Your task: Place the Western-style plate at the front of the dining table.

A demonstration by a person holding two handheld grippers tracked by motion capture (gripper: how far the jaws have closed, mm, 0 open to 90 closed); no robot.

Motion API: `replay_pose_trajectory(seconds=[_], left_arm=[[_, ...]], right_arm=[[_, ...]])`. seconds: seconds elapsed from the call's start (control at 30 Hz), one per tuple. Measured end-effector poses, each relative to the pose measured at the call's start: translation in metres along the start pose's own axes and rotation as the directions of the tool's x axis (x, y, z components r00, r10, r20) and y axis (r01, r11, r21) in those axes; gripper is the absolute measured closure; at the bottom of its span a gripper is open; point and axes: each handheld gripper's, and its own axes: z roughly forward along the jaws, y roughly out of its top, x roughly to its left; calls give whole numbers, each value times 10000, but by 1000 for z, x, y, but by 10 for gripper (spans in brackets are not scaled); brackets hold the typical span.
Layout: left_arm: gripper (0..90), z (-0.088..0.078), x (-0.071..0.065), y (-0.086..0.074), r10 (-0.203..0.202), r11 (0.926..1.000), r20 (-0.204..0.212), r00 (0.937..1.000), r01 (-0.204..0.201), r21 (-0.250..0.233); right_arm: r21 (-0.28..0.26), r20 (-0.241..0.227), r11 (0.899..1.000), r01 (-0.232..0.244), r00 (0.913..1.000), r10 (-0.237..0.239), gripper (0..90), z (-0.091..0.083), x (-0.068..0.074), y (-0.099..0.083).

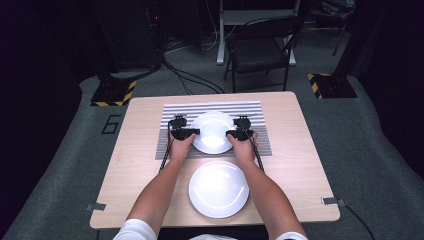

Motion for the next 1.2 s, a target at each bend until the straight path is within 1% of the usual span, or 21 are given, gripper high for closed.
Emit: replay_pose_trajectory(seconds=[0.03, 0.07, 0.17, 0.2, 0.33, 0.4, 0.43, 0.57, 0.63, 0.7, 0.73, 0.8, 0.9, 0.93, 0.97, 1.07, 1.1, 1.13, 1.17, 1.2], left_arm=[[530, 0, 0, 0, 16, 10000, -15, 10000, -16, -39], [528, 0, 0, 0, 13, 10000, -20, 10000, -13, -36], [524, 0, -1, 0, 178, 9998, -11, 9998, -178, 38], [522, 0, -1, 0, 215, 9998, -32, 9998, -214, 49], [506, 0, -2, 0, 154, 9999, -40, 9999, -154, 47], [505, 0, -1, 1, 215, 9997, -32, 9998, -214, 126], [505, 0, -1, 1, 175, 9998, -19, 9998, -175, 131], [507, 0, 0, 2, 129, 9997, 32, 9999, -130, 195], [506, 0, 0, 2, 117, 9998, -18, 9999, -117, 163], [497, 0, -2, 2, 149, 9997, -114, 9998, -147, 188], [492, 0, -2, 2, 214, 9995, -145, 9997, -211, 251], [492, -1, -2, 2, 322, 9991, -188, 9993, -316, 297], [484, -2, -2, 2, 240, 9992, -180, 9996, -234, 333], [481, -2, -2, 2, 239, 9994, -169, 9996, -234, 264], [481, -2, -2, 1, 204, 9994, -177, 9996, -199, 269], [481, -3, -2, 0, 261, 9991, -137, 9996, -257, 333], [481, -4, -3, -1, 266, 9993, -132, 9996, -262, 283], [480, -4, -3, -2, 272, 9993, -173, 9995, -267, 273], [480, -5, -3, -3, 348, 9989, -156, 9993, -343, 315], [478, -6, -3, -3, 270, 9993, -144, 9995, -266, 281]], right_arm=[[-9, 8, 10000, 28, 10000, -28, 465, 0, 0, 0], [-102, -11, 9998, 174, 9998, -174, 465, 1, -1, 0], [-109, -5, 9996, 252, 9997, -252, 463, 1, -1, 1], [-73, 16, 9998, 211, 9998, -211, 462, 1, -1, 1], [-80, 33, 9995, 297, 9996, -297, 463, 1, -1, 1], [-48, 31, 9994, 333, 9994, -333, 463, 1, -1, 1], [8, 25, 9997, 262, 9997, -262, 464, 1, -1, 1], [1, 73, 9995, 319, 9995, -319, 464, 1, -1, 2], [-9, 185, 9993, 361, 9992, -361, 462, 1, -1, 1], [33, 434, 9991, 424, 9982, -425, 457, 1, 1, 1], [43, 504, 9980, 630, 9967, -631, 455, 1, 1, 1], [53, 503, 9977, 675, 9964, -677, 455, 1, 1, 1], [37, 456, 9980, 634, 9969, -635, 454, 0, 0, 2], [28, 423, 9981, 612, 9972, -613, 454, -1, 0, 2], [12, 423, 9976, 697, 9967, -697, 453, -2, 0, 2], [-63, 423, 9973, 734, 9964, -730, 454, -4, 0, 0], [-34, 438, 9973, 737, 9963, -734, 455, -5, 0, 0], [6, 435, 9978, 657, 9969, -657, 454, -5, 1, -1], [-31, 426, 9970, 772, 9961, -770, 455, -5, 0, -2], [33, 401, 9975, 711, 9967, -712, 456, -5, 0, -3]])
